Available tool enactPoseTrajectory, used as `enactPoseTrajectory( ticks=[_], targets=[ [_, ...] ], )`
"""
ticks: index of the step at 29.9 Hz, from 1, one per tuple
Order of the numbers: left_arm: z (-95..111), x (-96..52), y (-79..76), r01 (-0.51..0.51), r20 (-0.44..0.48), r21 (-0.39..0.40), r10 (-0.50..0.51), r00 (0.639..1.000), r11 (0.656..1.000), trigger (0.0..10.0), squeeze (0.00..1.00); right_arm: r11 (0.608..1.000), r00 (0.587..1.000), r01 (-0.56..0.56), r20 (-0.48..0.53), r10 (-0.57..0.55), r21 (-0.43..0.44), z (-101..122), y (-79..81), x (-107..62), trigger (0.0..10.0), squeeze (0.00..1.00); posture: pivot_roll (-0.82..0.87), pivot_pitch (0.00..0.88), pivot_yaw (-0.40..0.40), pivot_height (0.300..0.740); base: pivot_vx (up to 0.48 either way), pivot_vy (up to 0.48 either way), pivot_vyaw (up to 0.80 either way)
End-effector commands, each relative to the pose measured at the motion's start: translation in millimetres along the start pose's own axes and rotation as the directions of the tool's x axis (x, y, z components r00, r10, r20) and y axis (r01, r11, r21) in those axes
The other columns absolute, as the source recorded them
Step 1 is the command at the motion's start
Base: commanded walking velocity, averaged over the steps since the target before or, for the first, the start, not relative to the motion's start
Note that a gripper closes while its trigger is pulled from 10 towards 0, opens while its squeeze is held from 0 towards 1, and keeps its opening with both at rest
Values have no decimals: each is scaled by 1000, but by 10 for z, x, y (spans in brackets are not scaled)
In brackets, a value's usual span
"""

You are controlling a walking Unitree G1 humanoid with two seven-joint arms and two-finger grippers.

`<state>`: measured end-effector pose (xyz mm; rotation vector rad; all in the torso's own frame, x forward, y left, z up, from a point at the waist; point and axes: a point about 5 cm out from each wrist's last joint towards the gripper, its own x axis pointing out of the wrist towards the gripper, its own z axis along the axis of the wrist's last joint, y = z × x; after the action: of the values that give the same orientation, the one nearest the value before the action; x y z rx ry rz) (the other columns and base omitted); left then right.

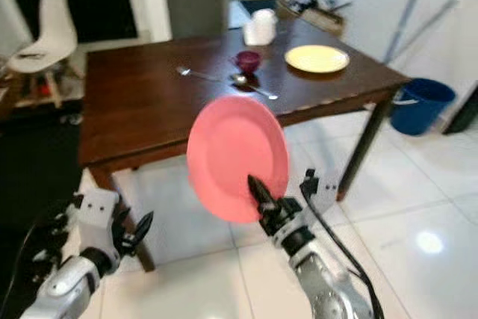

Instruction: Setting the table

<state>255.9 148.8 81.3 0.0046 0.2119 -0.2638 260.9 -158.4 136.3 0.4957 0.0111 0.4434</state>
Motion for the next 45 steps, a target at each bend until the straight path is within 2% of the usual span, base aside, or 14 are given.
enactPoseTrajectory(
  ticks=[1, 4, 7, 15, 21, 45],
  targets=[
    [-119, -56, 38, -6, -40, 10, 6, 999, 1000, 10000, 0, 1000, 1000, 11, -19, -11, 4, -65, -26, -14, 10000, 0, -126, 0, 114, 740, 0, 0, -781],
    [-198, -93, 55, -4, -66, 22, 6, 998, 1000, 10000, 0, 1000, 999, 26, -46, -26, 7, -142, -63, -49, 10000, 0, -122, 0, 116, 740, 0, 0, -781],
    [-325, -146, 99, -11, -106, 32, 14, 994, 999, 10000, 0, 998, 993, 63, -101, -62, 12, -307, -147, -126, 10000, 0, -120, 0, 115, 740, 0, 0, -781],
    [-435, -229, 96, 8, -133, 53, -1, 991, 999, 10000, 0, 997, 989, 73, -132, -71, 10, -393, -181, -166, 10000, 0, -118, 0, 112, 740, 0, 0, -781],
    [-397, -221, 57, 38, -107, 95, -28, 994, 995, 10000, 0, 998, 989, 67, -134, -66, 3, -390, -210, -144, 10000, 0, -108, 0, 105, 740, 0, 0, -781],
    [-349, -211, 105, 30, -82, 112, -21, 996, 993, 10000, 0, 998, 991, 60, -121, -60, -5, -383, -201, -111, 10000, 0, -98, 0, 111, 740, 0, 0, -781]
  ],
)
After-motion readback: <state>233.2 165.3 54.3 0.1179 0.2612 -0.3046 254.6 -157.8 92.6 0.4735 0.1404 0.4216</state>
